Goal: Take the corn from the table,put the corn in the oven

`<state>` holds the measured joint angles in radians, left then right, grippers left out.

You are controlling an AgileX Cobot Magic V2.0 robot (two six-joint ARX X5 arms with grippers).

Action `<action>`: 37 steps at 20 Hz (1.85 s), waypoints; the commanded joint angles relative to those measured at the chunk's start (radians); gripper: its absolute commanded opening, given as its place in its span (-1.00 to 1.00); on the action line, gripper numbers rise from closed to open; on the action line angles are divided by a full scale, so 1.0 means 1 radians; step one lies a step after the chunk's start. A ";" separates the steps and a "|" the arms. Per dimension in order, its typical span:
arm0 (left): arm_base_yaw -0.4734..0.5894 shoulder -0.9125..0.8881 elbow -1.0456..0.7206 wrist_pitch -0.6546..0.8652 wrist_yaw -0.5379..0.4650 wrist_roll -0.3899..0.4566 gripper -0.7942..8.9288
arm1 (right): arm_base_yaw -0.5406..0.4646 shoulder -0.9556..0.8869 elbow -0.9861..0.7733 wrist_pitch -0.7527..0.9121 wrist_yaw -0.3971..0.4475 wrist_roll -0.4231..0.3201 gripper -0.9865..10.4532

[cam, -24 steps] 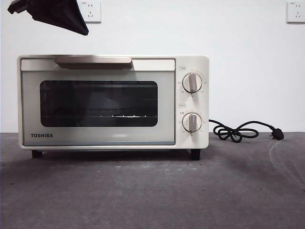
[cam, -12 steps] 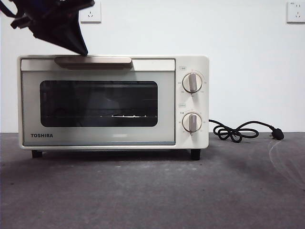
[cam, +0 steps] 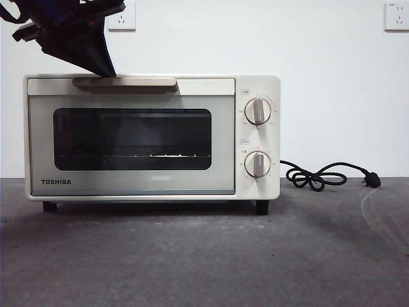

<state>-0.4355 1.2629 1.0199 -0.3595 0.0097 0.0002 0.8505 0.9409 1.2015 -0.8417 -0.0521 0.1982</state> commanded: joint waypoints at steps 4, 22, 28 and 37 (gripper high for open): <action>-0.018 0.033 -0.029 -0.184 -0.003 0.011 -0.85 | 0.001 -0.002 0.000 0.004 0.001 0.008 -0.85; -0.173 0.033 -0.029 -0.535 -0.003 0.008 -0.85 | 0.001 -0.003 0.000 0.000 0.000 0.008 -0.85; -0.205 0.006 -0.029 -0.558 -0.003 0.001 -0.85 | 0.002 -0.002 0.000 -0.019 0.000 -0.004 -0.85; -0.292 -0.480 -0.029 -0.292 -0.002 -0.137 -0.85 | 0.018 0.038 0.000 0.238 -0.232 -0.072 -0.85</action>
<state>-0.7223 0.8124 0.9916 -0.6704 0.0097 -0.0944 0.8639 0.9707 1.2015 -0.6235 -0.2668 0.1375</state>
